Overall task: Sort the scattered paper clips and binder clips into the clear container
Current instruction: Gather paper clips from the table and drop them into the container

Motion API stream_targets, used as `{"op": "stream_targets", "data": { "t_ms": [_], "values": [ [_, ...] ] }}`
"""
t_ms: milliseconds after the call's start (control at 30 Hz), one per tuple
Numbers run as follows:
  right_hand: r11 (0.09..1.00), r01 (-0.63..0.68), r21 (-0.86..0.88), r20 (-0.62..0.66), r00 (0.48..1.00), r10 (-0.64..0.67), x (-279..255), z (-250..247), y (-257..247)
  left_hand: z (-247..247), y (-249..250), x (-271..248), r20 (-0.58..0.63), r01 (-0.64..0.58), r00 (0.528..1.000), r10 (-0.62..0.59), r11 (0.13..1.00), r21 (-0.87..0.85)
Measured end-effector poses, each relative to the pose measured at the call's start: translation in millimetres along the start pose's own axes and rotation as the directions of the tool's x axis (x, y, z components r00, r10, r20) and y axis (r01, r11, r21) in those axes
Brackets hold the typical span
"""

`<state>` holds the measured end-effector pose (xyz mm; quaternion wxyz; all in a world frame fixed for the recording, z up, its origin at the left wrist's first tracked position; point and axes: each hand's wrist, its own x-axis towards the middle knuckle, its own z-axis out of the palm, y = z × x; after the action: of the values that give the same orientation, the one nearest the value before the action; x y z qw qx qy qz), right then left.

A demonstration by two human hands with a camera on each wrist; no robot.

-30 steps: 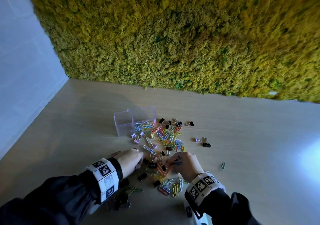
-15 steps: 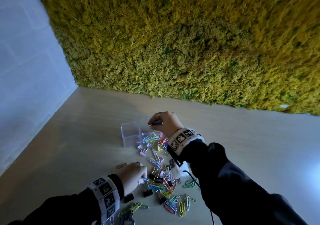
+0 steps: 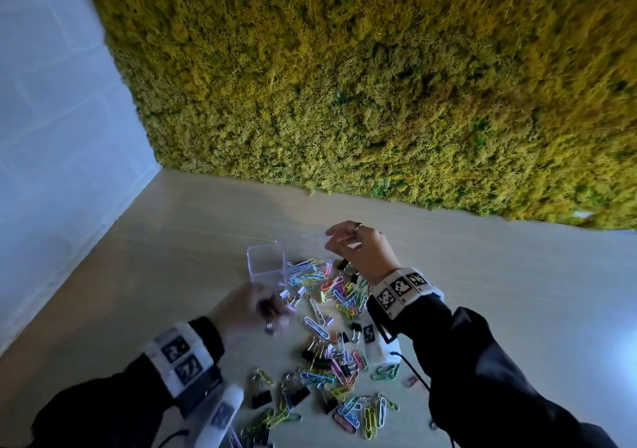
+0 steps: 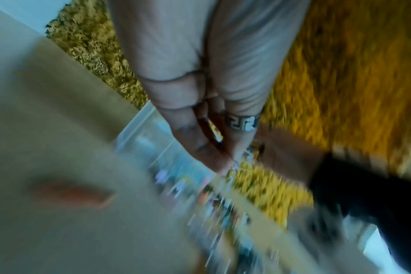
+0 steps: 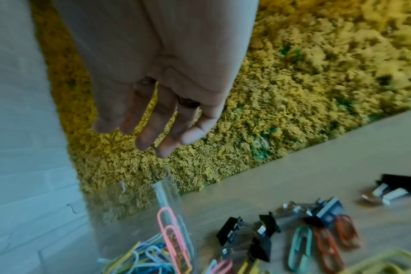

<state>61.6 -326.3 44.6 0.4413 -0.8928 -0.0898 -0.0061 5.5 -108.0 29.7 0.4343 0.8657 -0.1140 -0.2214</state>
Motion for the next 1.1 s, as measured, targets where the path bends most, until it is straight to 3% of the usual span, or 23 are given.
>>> {"op": "stream_targets", "data": {
  "t_ms": [133,233,367,533,733,833,933,1000,1100],
  "values": [
    [0.99,-0.029,-0.138,0.106,0.993,0.044,-10.1,-1.1,10.7,-26.0,39.3,36.0,-0.308,-0.159,0.94,0.146,0.987,-0.018],
    [0.966,-0.011,-0.258,0.226,0.972,0.071,-5.1,8.6,12.3,-24.2,58.0,62.6,-0.374,-0.195,0.899,0.229,0.973,0.127],
    [0.962,-0.039,-0.27,0.195,0.976,0.094,0.5,19.2,11.9,-10.8,56.9,77.3,-0.303,-0.11,0.934,0.19,0.959,0.262],
    [0.969,-0.016,-0.248,0.148,0.988,0.054,0.7,18.9,10.8,-11.3,50.2,75.5,-0.085,-0.042,0.993,0.083,0.915,0.4],
    [0.952,0.014,-0.306,0.178,0.983,0.043,-0.4,16.0,9.5,-24.5,41.8,66.5,0.131,-0.11,0.99,0.057,0.89,0.443],
    [0.962,-0.031,-0.272,0.158,0.985,0.076,-4.2,9.7,10.4,-28.4,26.4,62.0,0.072,-0.109,0.994,0.086,0.892,0.438],
    [0.976,-0.156,-0.154,0.048,0.985,0.165,-20.3,-5.1,18.0,-29.7,10.5,57.4,-0.044,-0.113,0.988,0.148,0.889,0.444],
    [0.96,-0.183,-0.21,0.034,0.98,0.194,-34.5,-14.2,28.8,-31.8,2.1,54.4,-0.12,-0.109,0.977,0.178,0.893,0.436],
    [0.898,-0.129,-0.421,0.179,0.958,0.222,-48.2,-12.9,44.1,-34.0,-4.2,52.1,-0.199,-0.102,0.958,0.204,0.897,0.43]
  ]
}}
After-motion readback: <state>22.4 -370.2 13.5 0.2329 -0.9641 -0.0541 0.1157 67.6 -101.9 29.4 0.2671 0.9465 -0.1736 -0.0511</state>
